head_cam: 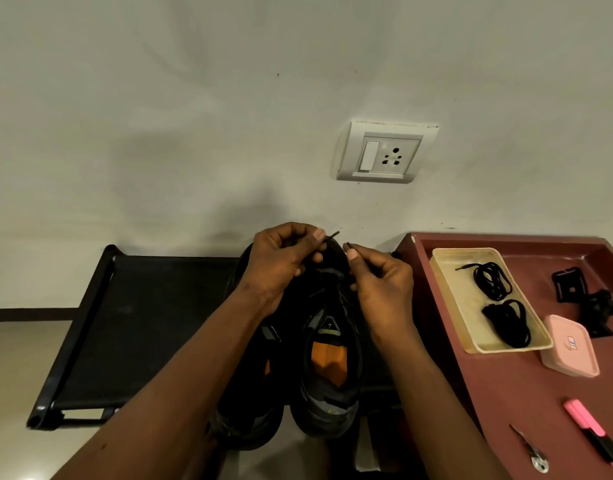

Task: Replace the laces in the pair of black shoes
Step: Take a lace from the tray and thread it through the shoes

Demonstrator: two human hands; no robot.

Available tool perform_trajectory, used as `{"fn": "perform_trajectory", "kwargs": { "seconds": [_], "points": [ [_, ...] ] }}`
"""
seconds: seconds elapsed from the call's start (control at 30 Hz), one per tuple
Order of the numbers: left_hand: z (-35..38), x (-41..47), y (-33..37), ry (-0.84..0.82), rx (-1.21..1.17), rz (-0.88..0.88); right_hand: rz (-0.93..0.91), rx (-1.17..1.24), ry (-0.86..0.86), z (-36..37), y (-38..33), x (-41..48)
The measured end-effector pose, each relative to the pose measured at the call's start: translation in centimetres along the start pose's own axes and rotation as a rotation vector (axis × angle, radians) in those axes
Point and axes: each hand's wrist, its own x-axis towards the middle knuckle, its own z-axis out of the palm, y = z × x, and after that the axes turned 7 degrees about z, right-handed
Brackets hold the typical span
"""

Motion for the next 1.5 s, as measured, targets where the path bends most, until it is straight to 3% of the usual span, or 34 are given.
{"fn": "perform_trajectory", "kwargs": {
  "seconds": [0.1,0.23,0.5,0.8,0.9,1.07,1.3,1.5],
  "points": [
    [0.6,-0.3,-0.4,0.034,-0.061,-0.017,0.198,0.305,-0.076,-0.1,-0.6,-0.1],
    [1.9,-0.9,-1.1,0.074,-0.01,0.044,0.323,0.479,-0.175,-0.1,-1.0,-0.4],
    [2.3,-1.1,-2.1,0.073,0.276,0.161,0.292,0.509,-0.22,0.4,-1.0,-0.7],
    [1.9,-1.0,-1.2,0.024,0.162,0.062,0.288,0.51,-0.231,0.6,-0.9,-0.7],
    [1.4,-1.1,-0.8,-0.001,0.364,0.15,0.272,0.519,-0.212,0.5,-1.0,-0.6],
    [1.5,-3.8,-0.1,-0.044,0.832,0.283,0.095,0.467,-0.194,0.2,-2.0,-0.2],
    [3.3,-9.9,-0.8,-0.26,1.338,0.023,-0.048,0.329,-0.179,-0.8,-3.4,-1.2],
    [5.0,-13.3,-3.0,-0.254,1.475,-0.039,0.0,0.192,-0.151,-1.1,-5.3,-1.8]
  ]
}}
